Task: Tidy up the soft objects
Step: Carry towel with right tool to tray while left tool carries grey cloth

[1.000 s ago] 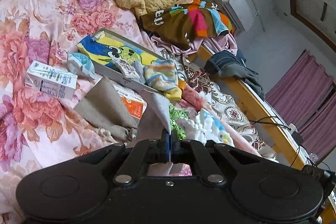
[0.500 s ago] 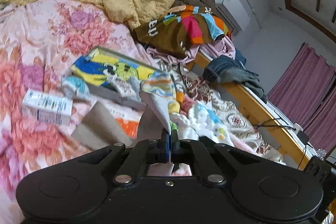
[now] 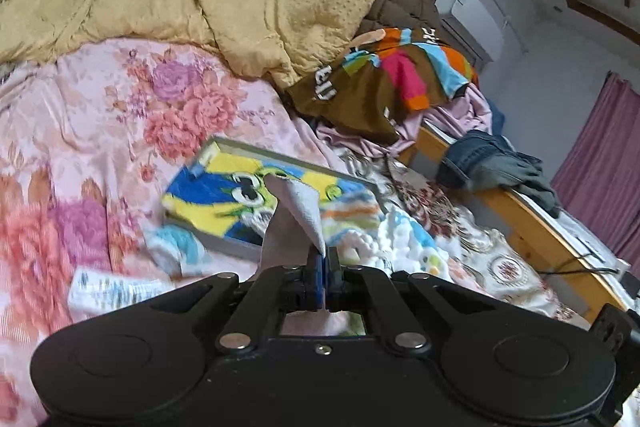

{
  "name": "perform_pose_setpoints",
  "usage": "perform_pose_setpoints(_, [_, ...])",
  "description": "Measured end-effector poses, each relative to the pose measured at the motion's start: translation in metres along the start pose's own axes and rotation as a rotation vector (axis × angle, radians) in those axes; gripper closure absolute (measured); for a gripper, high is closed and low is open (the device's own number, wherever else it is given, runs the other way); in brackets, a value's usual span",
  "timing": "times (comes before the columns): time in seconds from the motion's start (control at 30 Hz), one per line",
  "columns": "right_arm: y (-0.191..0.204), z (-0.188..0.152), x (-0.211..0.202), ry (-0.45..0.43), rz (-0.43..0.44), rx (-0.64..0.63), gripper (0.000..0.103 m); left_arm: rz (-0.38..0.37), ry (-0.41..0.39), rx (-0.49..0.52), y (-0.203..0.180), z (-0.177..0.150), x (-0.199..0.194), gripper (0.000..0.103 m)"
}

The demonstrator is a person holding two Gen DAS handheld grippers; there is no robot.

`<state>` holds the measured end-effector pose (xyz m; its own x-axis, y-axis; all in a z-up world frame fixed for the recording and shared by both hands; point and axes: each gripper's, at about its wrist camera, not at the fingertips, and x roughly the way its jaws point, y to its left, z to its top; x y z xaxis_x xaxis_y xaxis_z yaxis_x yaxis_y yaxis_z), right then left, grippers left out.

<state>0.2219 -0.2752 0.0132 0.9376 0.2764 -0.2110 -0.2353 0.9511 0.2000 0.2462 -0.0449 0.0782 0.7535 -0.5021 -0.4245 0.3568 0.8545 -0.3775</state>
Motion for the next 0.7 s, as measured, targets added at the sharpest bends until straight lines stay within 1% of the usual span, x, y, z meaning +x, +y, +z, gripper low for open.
perform_pose_setpoints(0.17, [-0.008,0.007,0.043,-0.008,0.009,-0.005,0.082,0.017,-0.021,0.026,0.004,0.027,0.029,0.103])
perform_pose_setpoints(0.3, [-0.018,0.009,0.064,-0.021,0.006,-0.022,0.082,0.031,-0.026,0.052,0.008,0.045,0.058,0.103])
perform_pose_setpoints(0.43, [-0.032,0.012,0.087,-0.009,0.000,-0.009,0.082,0.039,-0.037,0.070,0.010,0.060,0.094,0.103])
perform_pose_setpoints(0.5, [-0.039,0.013,0.099,0.002,-0.009,-0.006,0.082,0.043,-0.038,0.071,0.010,0.063,0.113,0.103])
perform_pose_setpoints(0.7, [-0.065,0.009,0.126,0.048,-0.030,0.047,0.082,0.074,0.015,0.121,0.007,0.061,0.168,0.103])
